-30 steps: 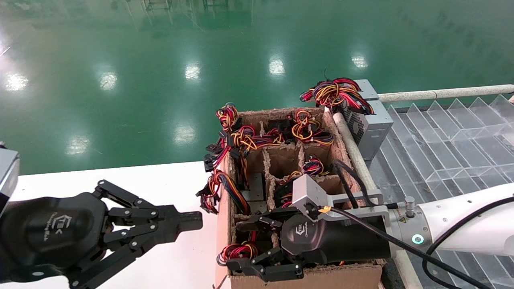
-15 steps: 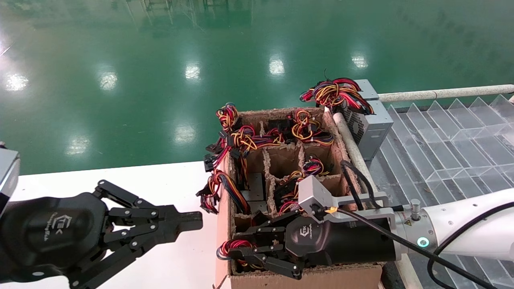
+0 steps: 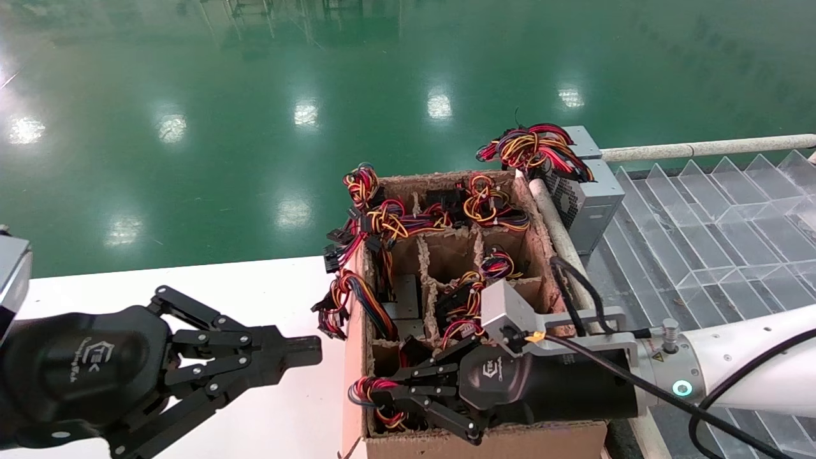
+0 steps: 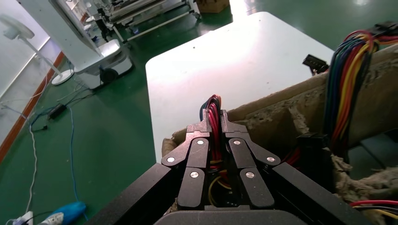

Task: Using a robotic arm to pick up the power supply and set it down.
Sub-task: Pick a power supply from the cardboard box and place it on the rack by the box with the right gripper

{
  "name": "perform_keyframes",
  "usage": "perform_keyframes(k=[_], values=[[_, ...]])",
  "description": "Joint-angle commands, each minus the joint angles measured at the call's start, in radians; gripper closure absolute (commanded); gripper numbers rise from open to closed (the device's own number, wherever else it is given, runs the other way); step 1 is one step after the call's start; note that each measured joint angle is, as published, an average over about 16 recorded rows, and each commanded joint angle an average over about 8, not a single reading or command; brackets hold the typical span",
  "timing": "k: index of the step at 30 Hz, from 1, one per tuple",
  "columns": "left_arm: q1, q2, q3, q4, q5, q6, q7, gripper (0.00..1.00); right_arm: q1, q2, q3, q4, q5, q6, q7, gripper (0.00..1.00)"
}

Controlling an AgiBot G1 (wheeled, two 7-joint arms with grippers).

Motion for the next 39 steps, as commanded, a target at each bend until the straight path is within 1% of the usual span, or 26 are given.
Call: perform_keyframes(k=[1,5,13,18,22,25,30,39], values=[[0.000,0.000,0.000,0.000,0.000,0.000,0.000,1.00,-0.002,0.002,0.003,0.004,0.007,0.002,0.001,1.00],[0.000,0.000,0.000,0.000,0.000,0.000,0.000,1.00,0.003,0.013,0.024,0.012,0.048,-0.006,0.011,1.00],[0.000,0.000,0.000,0.000,0.000,0.000,0.000,1.00,0.028,0.054,0.080,0.016,0.169,-0.031,0.013,1.00],[0.000,0.000,0.001,0.000,0.000,0.000,0.000,1.00,0.070,0.073,0.112,-0.009,0.247,-0.035,0.004,1.00],[0.000,0.000,0.001,0.000,0.000,0.000,0.000,1.00,0.122,0.074,0.122,-0.034,0.281,-0.036,-0.012,1.00],[0.000,0.000,0.001,0.000,-0.001,0.000,0.000,1.00,0.173,0.074,0.120,-0.050,0.287,-0.037,-0.028,1.00],[0.000,0.000,0.001,0.000,-0.001,0.000,0.000,1.00,0.273,0.081,0.103,-0.069,0.266,-0.037,-0.058,1.00],[0.000,0.000,0.001,0.000,-0.001,-0.001,0.001,1.00,0.459,0.115,0.053,-0.104,0.183,-0.033,-0.117,1.00]])
